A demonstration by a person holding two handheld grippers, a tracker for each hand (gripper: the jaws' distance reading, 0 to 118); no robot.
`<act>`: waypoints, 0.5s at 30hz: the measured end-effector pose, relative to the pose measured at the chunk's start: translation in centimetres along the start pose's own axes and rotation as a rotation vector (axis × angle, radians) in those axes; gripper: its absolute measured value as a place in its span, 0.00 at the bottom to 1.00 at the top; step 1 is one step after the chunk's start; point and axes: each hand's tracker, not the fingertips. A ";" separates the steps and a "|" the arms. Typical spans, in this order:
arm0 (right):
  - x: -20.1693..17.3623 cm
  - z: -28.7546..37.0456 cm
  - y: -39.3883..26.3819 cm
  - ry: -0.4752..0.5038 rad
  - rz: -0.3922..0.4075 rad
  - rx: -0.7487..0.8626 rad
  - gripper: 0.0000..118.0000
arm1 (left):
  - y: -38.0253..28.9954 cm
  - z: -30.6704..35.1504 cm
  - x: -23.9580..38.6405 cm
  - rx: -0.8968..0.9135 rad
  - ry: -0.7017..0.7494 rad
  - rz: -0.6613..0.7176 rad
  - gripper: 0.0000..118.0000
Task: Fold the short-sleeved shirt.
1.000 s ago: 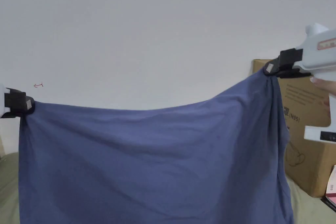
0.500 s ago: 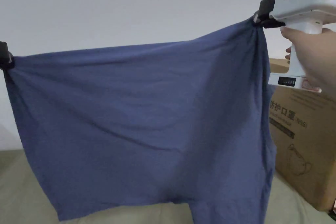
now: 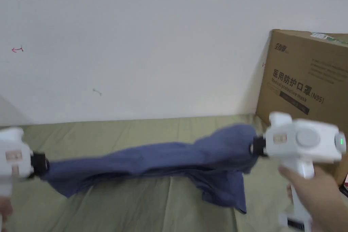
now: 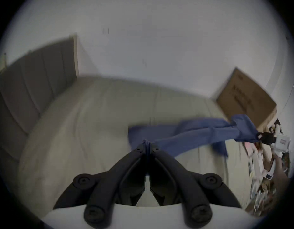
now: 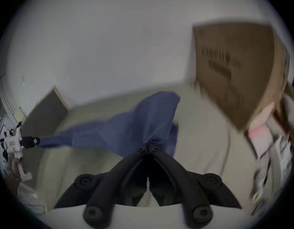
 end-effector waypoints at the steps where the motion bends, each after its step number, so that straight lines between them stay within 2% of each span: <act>1: 0.7 -0.6 -4.1 -0.017 0.005 -0.082 0.00 | -3.4 -0.5 -0.5 -0.059 -0.005 -0.003 0.02; 4: 3.0 -0.1 -13.6 -0.052 0.053 -0.287 0.00 | -12.1 0.4 -1.9 -0.200 -0.002 0.011 0.02; 7: 5.0 3.7 -19.8 -0.008 0.066 -0.367 0.00 | -18.3 3.1 -3.1 -0.301 -0.007 -0.006 0.02; 10: 6.3 8.9 -23.1 0.011 0.057 -0.398 0.00 | -22.1 6.2 -4.4 -0.373 -0.013 -0.076 0.02; 13: 7.6 13.1 -25.0 0.034 0.045 -0.445 0.00 | -24.5 10.1 -5.0 -0.373 -0.021 -0.090 0.02; 15: 8.2 14.9 -25.8 0.030 0.063 -0.489 0.00 | -25.0 11.7 -5.5 -0.407 -0.014 -0.132 0.02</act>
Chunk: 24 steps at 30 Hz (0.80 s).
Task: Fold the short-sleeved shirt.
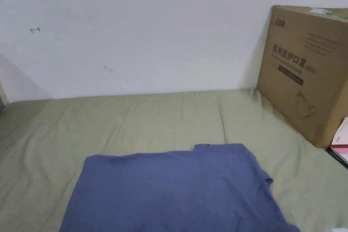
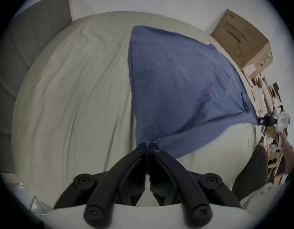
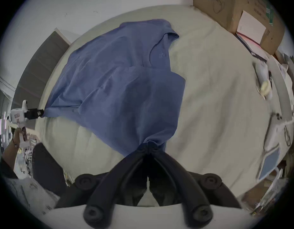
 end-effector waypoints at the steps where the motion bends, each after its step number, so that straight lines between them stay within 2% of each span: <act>1: 0.2 0.5 -0.6 -0.024 0.018 -0.019 0.00 | -0.5 0.8 0.0 -0.018 0.005 -0.007 0.02; 5: 0.9 1.7 -1.8 -0.014 0.034 -0.086 0.00 | -1.1 2.4 -0.8 -0.079 -0.043 -0.007 0.02; 9: 0.3 1.4 -2.3 -0.020 0.044 -0.108 0.00 | -1.7 3.3 0.9 -0.094 -0.017 -0.066 0.03; 10: 0.0 1.2 -2.4 -0.030 0.061 -0.102 0.00 | -1.8 3.4 1.2 -0.094 -0.013 -0.076 0.07; 11: -0.2 1.0 -2.4 -0.035 0.072 -0.103 0.04 | -1.9 3.4 1.3 -0.095 -0.013 -0.080 0.20; 12: -0.4 0.9 -2.4 -0.044 0.086 -0.104 0.14 | -2.0 3.4 1.3 -0.097 -0.014 -0.081 0.41; 13: -0.7 0.9 -2.5 -0.065 0.105 -0.098 0.24 | -1.9 3.2 0.6 -0.103 -0.004 -0.071 0.58; 14: -1.3 1.0 -2.8 -0.087 0.124 -0.089 0.40 | -2.2 3.1 0.3 -0.114 0.000 -0.045 0.81; 15: -1.6 1.1 -2.9 -0.107 0.142 -0.076 0.71 | -2.3 2.9 0.2 -0.108 -0.013 -0.024 0.93; 16: -1.9 1.0 -3.1 -0.114 0.143 -0.063 0.90 | -2.6 2.8 0.1 -0.108 -0.016 -0.012 0.91; 17: -2.0 0.9 -3.2 -0.114 0.136 -0.060 1.00 | -3.1 2.8 -0.1 -0.100 -0.019 -0.015 0.90; 24: -3.8 4.5 -2.4 -0.040 0.049 0.181 1.00 | -2.3 6.0 2.7 0.047 -0.146 -0.037 0.90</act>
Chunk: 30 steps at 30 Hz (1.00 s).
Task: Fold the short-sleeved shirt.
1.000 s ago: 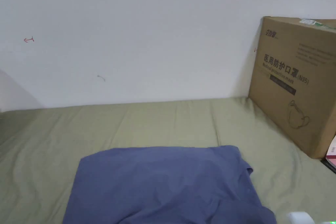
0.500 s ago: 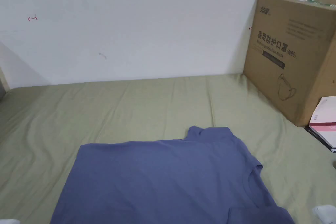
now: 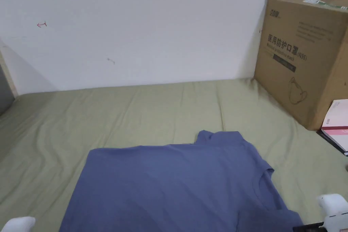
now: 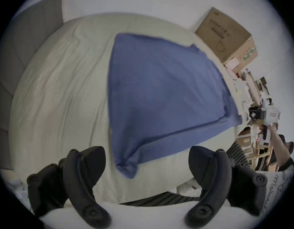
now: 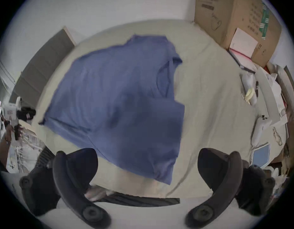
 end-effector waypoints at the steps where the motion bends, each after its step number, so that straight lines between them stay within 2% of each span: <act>1: -0.7 1.0 0.5 0.008 -0.011 0.048 1.00 | 0.4 0.9 1.1 0.059 -0.019 -0.011 0.90; 3: -2.6 3.2 1.6 -0.015 0.009 0.169 1.00 | 1.5 2.3 3.0 0.177 -0.047 -0.023 0.90; 5: -4.7 5.1 2.7 0.021 0.057 0.321 0.99 | 2.3 3.4 5.2 0.313 -0.023 -0.015 0.90; 6: -6.3 5.8 3.0 0.044 0.084 0.405 0.99 | 2.6 3.9 6.3 0.387 0.011 -0.012 0.85; 7: -7.4 6.3 3.2 0.055 0.105 0.470 0.97 | 2.6 4.3 7.3 0.468 0.047 0.001 0.73; 8: -8.4 6.5 3.3 0.045 0.099 0.513 0.92 | 2.5 4.6 8.1 0.532 0.064 0.019 0.51; 9: -9.4 6.6 3.4 0.056 0.082 0.559 0.73 | 2.6 4.5 8.8 0.586 0.062 0.034 0.20; 10: -10.1 6.5 3.5 0.078 0.072 0.587 0.41 | 2.8 4.3 9.4 0.614 0.079 0.038 0.05; 11: -10.5 6.3 3.5 0.078 0.061 0.611 0.06 | 2.9 4.3 9.8 0.637 0.106 0.033 0.04; 12: -10.9 6.0 3.6 0.069 0.052 0.636 0.00 | 2.8 4.3 10.2 0.674 0.123 0.031 0.02; 14: -10.7 5.2 3.5 0.091 0.015 0.698 0.00 | 2.6 4.5 10.9 0.743 0.094 0.024 0.00; 16: -10.6 5.1 3.9 0.061 0.011 0.693 0.00 | 2.8 5.2 11.8 0.747 0.104 -0.022 0.00; 20: -10.2 5.7 4.3 0.095 -0.021 0.680 0.00 | 4.4 6.1 11.0 0.624 0.127 -0.076 0.00; 23: -10.1 5.9 4.4 0.108 0.040 0.629 0.00 | 5.4 5.8 7.7 0.411 0.047 0.030 0.00; 25: -10.0 5.7 4.0 0.107 0.054 0.603 0.00 | 5.3 4.3 5.1 0.174 0.028 0.117 0.00; 27: -10.0 5.2 3.5 0.102 0.051 0.570 0.00 | 4.2 2.2 3.1 -0.017 0.041 0.153 0.00; 28: -9.8 4.9 3.1 0.103 0.043 0.554 0.00 | 3.1 1.1 2.7 -0.065 0.111 0.093 0.01; 29: -9.7 4.6 2.9 0.104 0.035 0.542 0.00 | 2.3 0.2 2.3 -0.090 0.157 0.063 0.03; 30: -9.3 4.2 2.5 0.107 0.022 0.526 0.00 | 1.5 -0.7 1.8 -0.111 0.198 0.042 0.15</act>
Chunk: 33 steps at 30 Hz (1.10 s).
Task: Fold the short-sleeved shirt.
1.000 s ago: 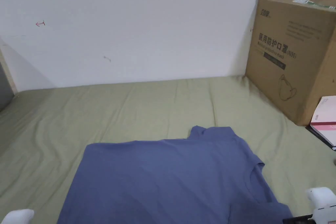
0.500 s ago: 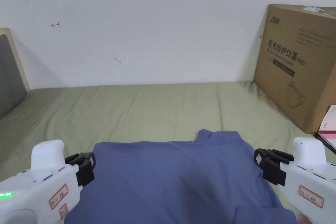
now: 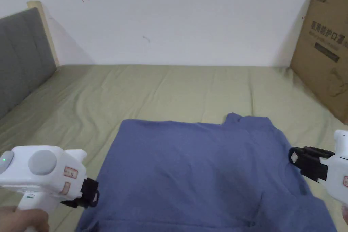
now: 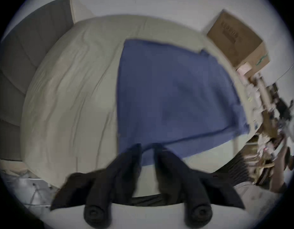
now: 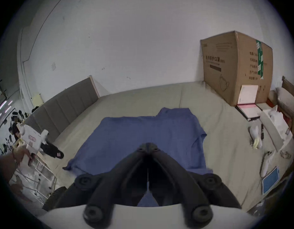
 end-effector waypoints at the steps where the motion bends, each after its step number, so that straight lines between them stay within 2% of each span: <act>1: 0.2 -0.1 -0.4 0.000 -0.014 -0.013 0.00 | -0.6 -1.0 -0.5 -0.014 0.019 0.006 0.32; 2: 0.3 -0.2 -0.7 0.004 -0.026 -0.025 0.00 | -0.9 -1.8 -1.0 -0.030 0.006 0.025 0.57; 3: 0.5 -0.4 -1.1 0.009 -0.041 -0.040 0.00 | -1.3 -3.0 -1.7 -0.050 -0.006 0.052 0.86; 4: 0.3 -0.3 -1.5 0.008 -0.047 -0.051 0.00 | -1.7 -3.7 -2.0 -0.040 -0.008 0.070 0.89; 9: 0.7 -0.4 -2.6 -0.006 -0.069 -0.094 0.00 | -2.1 -7.1 -3.2 -0.050 0.071 0.075 0.87; 11: 0.8 -0.3 -2.9 -0.009 -0.076 -0.104 0.00 | -2.7 -8.9 -3.6 -0.126 0.065 0.083 0.81; 13: 1.0 0.0 -3.2 -0.016 -0.080 -0.116 0.00 | -3.2 -9.5 -4.0 -0.083 0.050 0.074 0.83; 18: 1.7 0.6 -4.2 -0.039 -0.109 -0.120 0.00 | -3.6 -10.2 -3.6 -0.049 0.046 0.171 0.89; 20: 2.4 0.7 -4.6 -0.048 -0.125 -0.125 0.00 | -3.6 -9.9 -2.6 -0.046 0.107 0.114 0.86; 21: 2.6 0.8 -4.7 -0.057 -0.129 -0.129 0.00 | -3.7 -9.6 -2.2 -0.019 0.119 0.091 0.80; 24: 4.3 0.8 -5.1 -0.094 -0.127 -0.155 0.00 | -4.4 -8.1 -0.9 0.039 0.140 -0.008 0.50; 26: 5.5 1.0 -5.3 -0.115 -0.132 -0.171 0.00 | -4.4 -6.5 -0.2 0.067 0.117 -0.060 0.37; 27: 6.2 1.0 -5.4 -0.122 -0.139 -0.190 0.00 | -4.4 -5.8 0.2 0.078 0.093 -0.071 0.08; 28: 7.2 0.7 -5.6 -0.129 -0.146 -0.218 0.00 | -4.4 -4.9 0.7 0.101 0.045 -0.069 0.01; 32: 9.3 -0.2 -6.3 -0.157 -0.127 -0.331 0.00 | -3.8 -1.5 2.3 0.201 -0.023 -0.059 0.01; 33: 9.9 -0.6 -6.5 -0.155 -0.132 -0.376 0.08 | -3.5 -0.9 2.5 0.208 -0.046 -0.055 0.01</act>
